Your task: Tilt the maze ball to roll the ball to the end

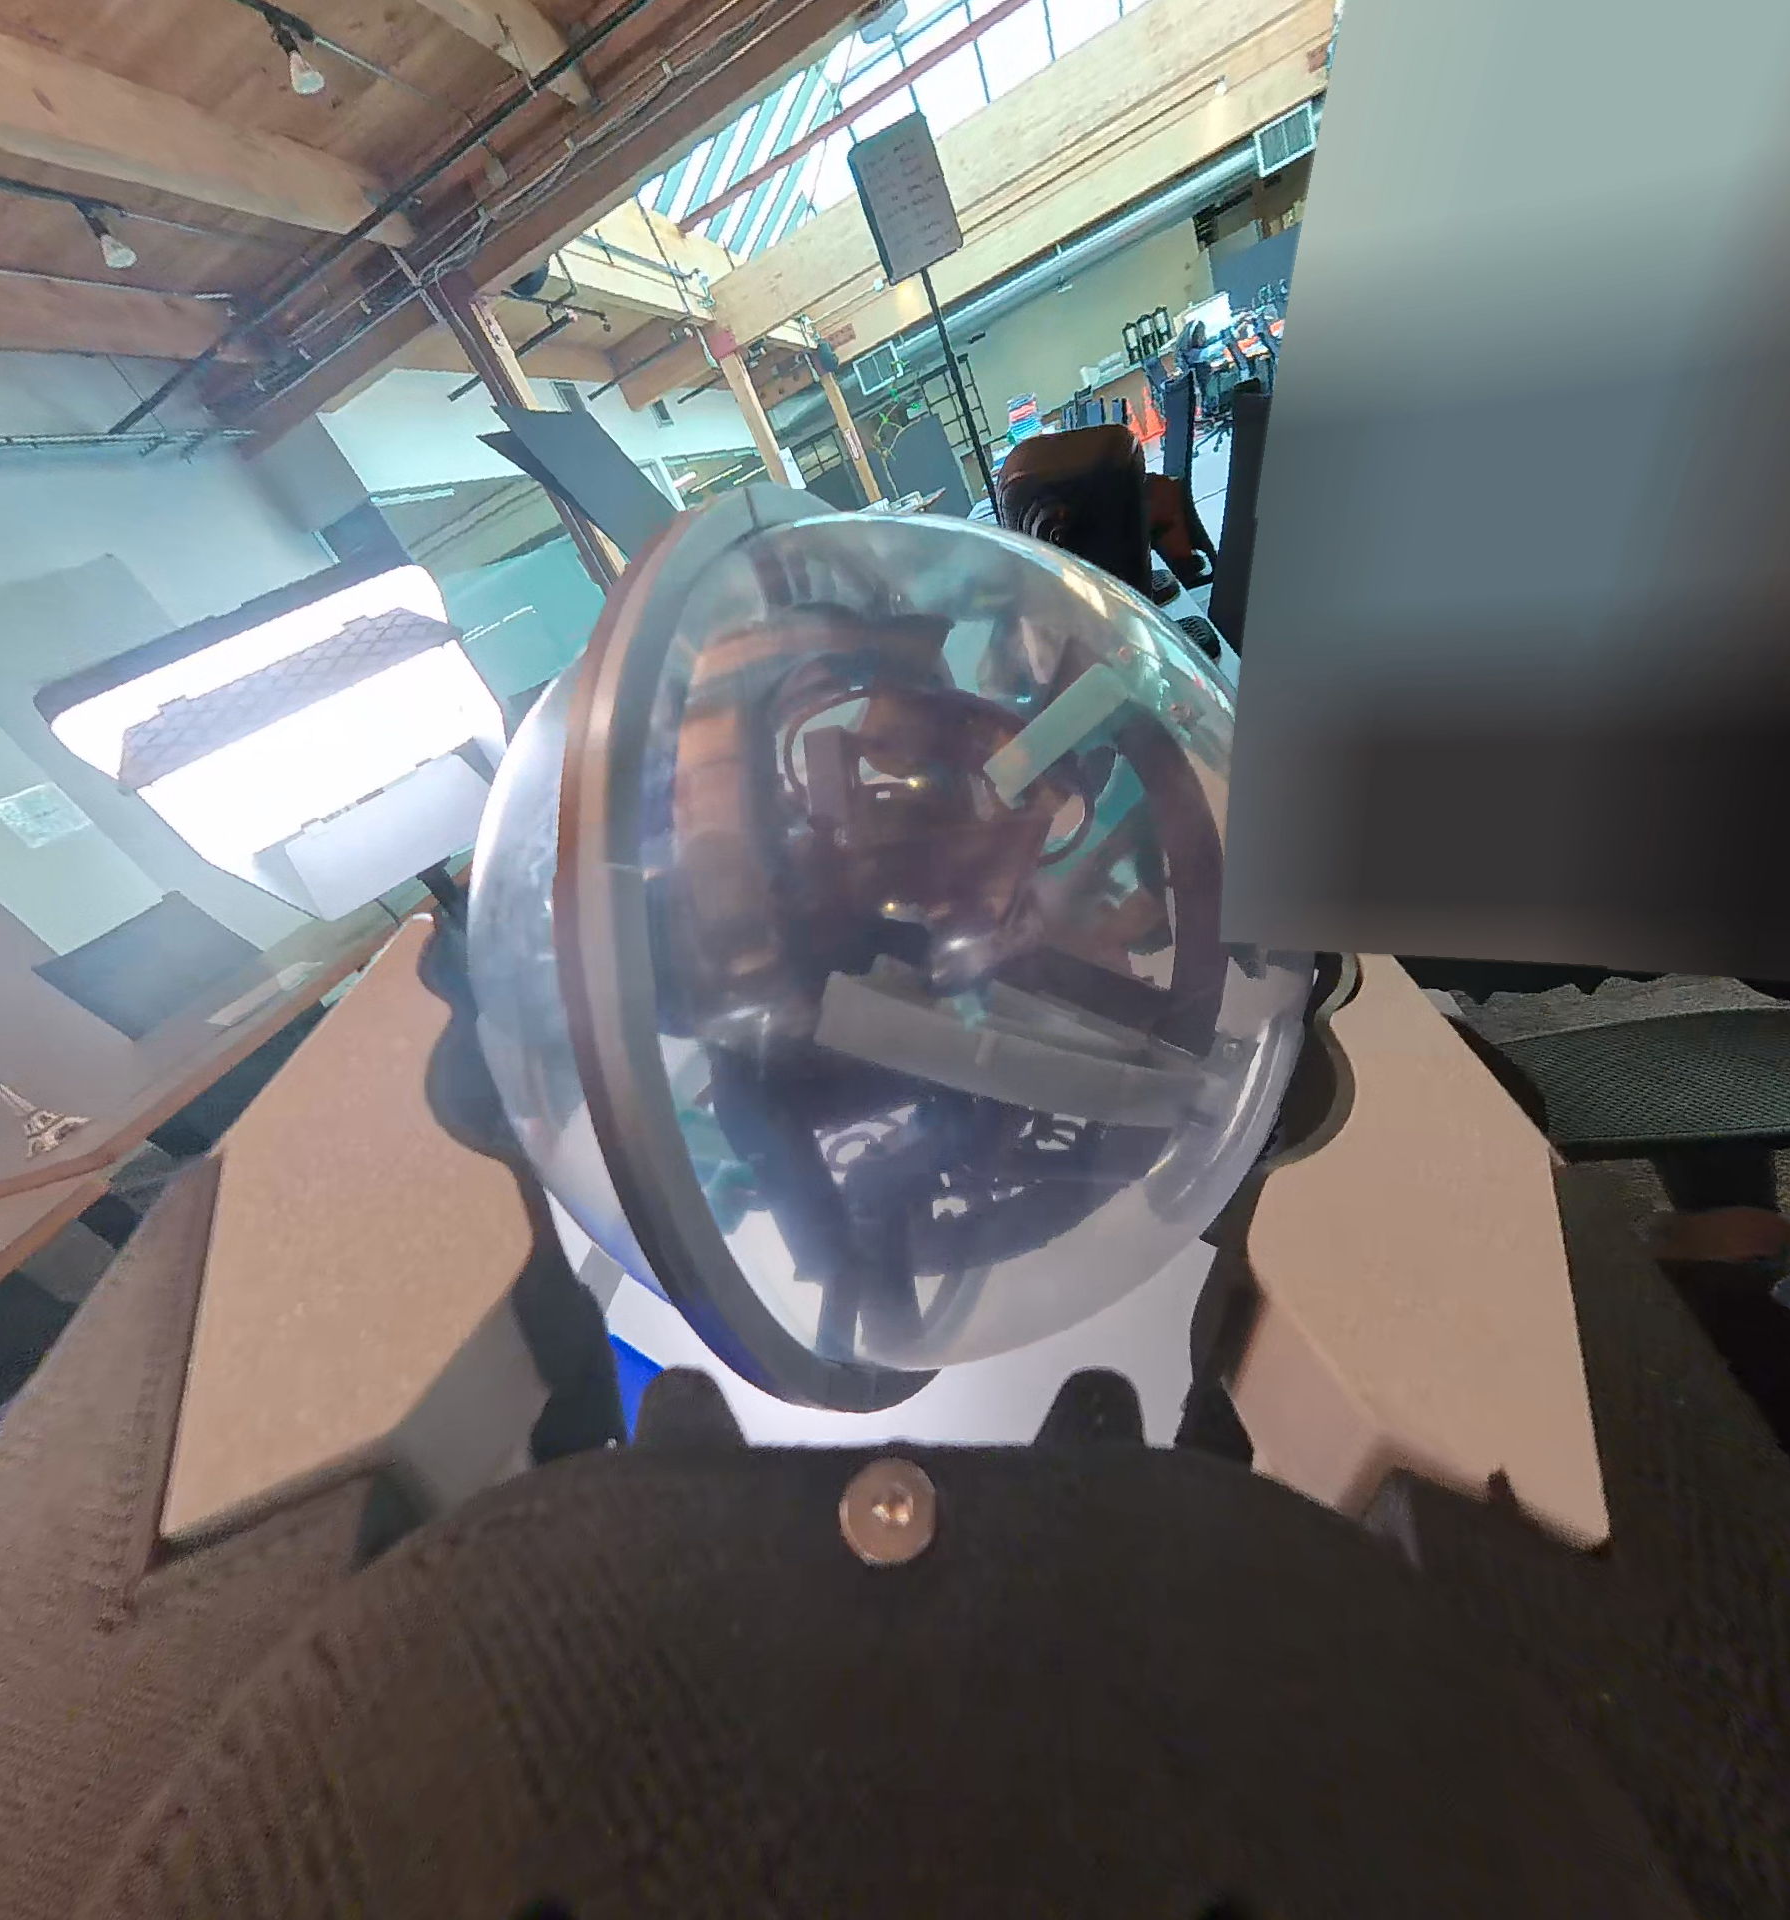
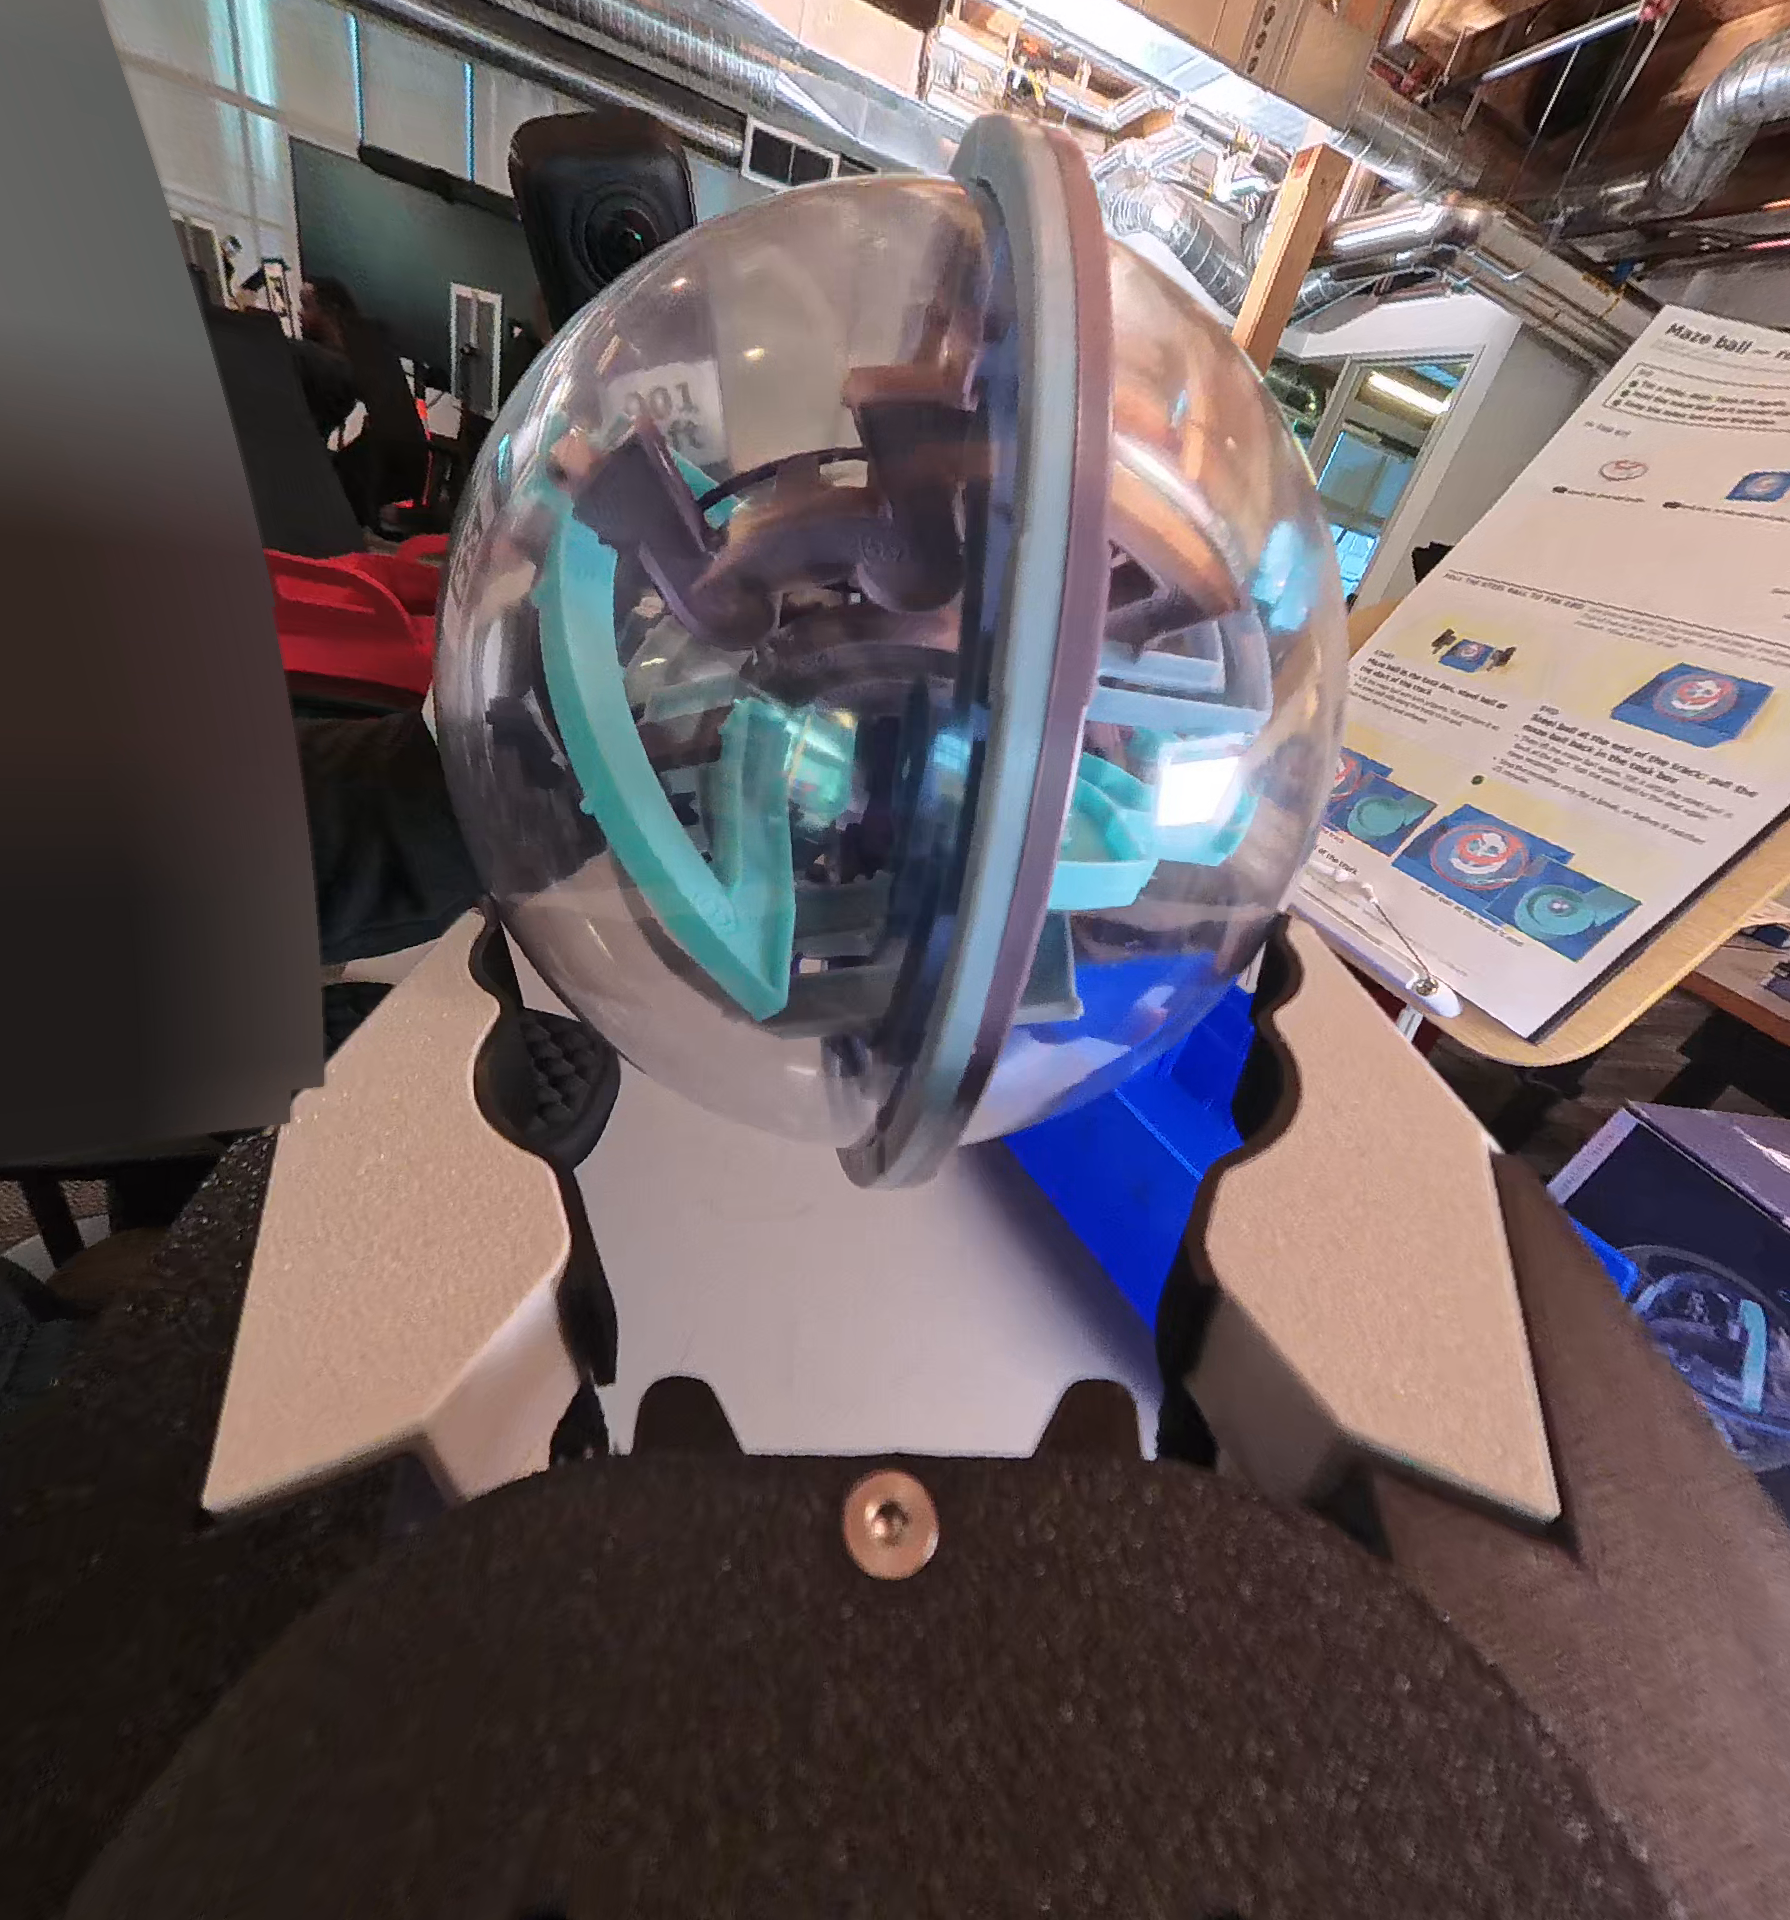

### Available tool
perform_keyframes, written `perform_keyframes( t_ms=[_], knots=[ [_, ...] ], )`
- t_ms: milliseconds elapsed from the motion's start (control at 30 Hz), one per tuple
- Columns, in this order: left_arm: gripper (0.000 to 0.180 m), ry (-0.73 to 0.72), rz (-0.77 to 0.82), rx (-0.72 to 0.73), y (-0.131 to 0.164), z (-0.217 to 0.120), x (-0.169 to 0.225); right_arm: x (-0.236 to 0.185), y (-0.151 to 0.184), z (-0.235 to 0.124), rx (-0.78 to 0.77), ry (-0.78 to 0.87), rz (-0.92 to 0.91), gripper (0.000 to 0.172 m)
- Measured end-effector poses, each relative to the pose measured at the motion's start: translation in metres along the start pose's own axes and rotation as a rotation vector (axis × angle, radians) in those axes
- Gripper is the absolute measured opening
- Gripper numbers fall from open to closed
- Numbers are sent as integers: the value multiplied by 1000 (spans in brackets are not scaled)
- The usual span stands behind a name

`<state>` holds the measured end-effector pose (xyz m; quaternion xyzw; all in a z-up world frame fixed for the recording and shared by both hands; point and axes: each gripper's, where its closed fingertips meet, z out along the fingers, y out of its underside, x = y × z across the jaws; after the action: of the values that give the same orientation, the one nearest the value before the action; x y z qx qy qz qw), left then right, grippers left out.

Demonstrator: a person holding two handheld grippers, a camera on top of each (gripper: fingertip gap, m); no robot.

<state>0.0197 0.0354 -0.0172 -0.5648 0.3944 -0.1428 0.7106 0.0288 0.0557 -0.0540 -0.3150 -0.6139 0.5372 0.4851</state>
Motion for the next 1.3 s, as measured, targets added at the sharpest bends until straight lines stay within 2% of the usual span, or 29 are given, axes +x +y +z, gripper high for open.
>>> perform_keyframes(
  t_ms=[433,667,900,1067,1200,1300],
  knots=[
    [152,5,29,29,-10,-1,2,-3,-9,0,7,5,-33,136],
    [152,-4,-109,-26,-7,1,-1,-5,-8,-2,24,-9,109,136],
    [152,-32,-292,-69,-5,5,-4,-12,2,-1,44,-57,354,136],
    [152,-63,-454,-67,7,9,-5,-27,27,2,27,-143,621,135],
    [144,-59,-480,-83,25,10,2,-39,50,-2,66,-210,862,130],
    [143,-44,-458,-189,49,11,11,-40,68,-8,75,-227,992,129]
  ],
)
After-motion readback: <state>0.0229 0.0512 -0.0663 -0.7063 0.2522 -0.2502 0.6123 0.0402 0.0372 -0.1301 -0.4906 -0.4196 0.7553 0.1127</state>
